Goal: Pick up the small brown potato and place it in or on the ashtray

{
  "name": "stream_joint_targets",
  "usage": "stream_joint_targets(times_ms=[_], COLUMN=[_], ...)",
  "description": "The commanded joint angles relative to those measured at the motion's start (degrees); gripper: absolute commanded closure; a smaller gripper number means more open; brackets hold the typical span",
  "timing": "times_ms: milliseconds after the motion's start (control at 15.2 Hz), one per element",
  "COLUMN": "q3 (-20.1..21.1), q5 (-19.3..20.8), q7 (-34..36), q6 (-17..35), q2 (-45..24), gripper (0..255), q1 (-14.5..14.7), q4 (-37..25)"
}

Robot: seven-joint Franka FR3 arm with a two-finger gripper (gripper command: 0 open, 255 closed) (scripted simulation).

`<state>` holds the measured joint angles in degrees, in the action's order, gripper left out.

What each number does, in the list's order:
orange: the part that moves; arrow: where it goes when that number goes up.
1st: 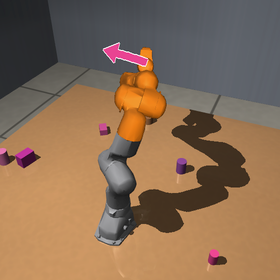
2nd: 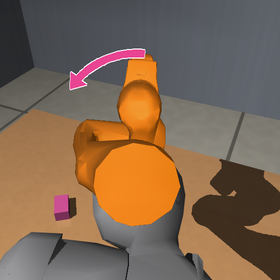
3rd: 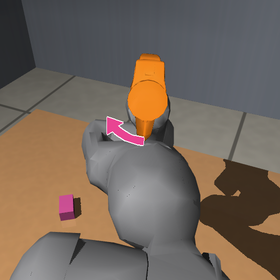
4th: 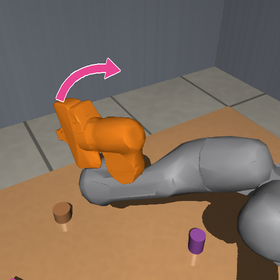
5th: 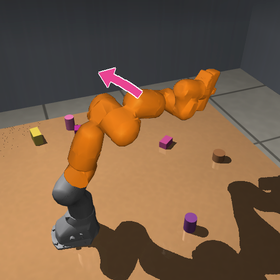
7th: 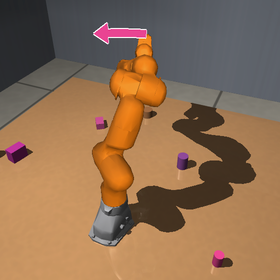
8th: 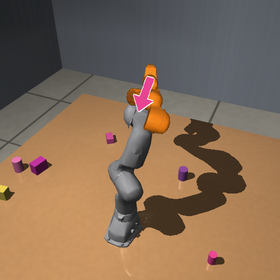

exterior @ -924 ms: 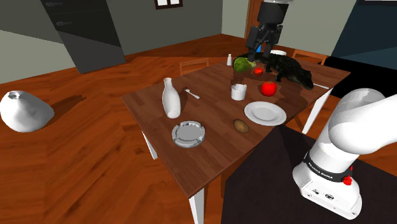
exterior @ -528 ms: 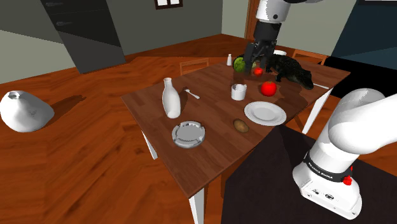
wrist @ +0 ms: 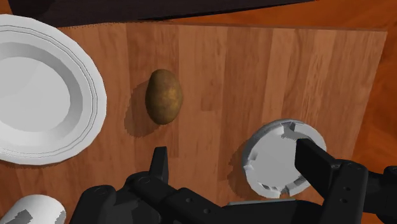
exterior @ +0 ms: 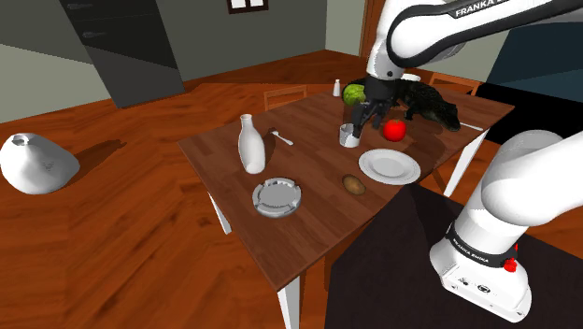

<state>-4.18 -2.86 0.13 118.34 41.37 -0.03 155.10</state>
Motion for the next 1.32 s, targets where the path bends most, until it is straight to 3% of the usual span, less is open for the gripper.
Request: stream_joint_targets(times_ms=[0,462,726,858,990,1254], q3=[-0.7,-4.0,-6.8,-8.6,-10.1,-9.6], q5=[0.2,-0.5,-3.5,-6.9,-13.2,-22.7], q7=[-1.1,-6.0,-10.6,-14.2,-19.9,-27.3], q6=[4.9,23.1,33.8,38.8,43.4,47.1], q2=[-2.1,-15.5,-25.9,-31.7,-37.8,-43.6], gripper=[0,0,0,0,0,0], q1=[-0.1,0.2,2.0,3.8,6.1,7.6], q4=[2.6,7.2,7.4,6.8,5.6,4.1])
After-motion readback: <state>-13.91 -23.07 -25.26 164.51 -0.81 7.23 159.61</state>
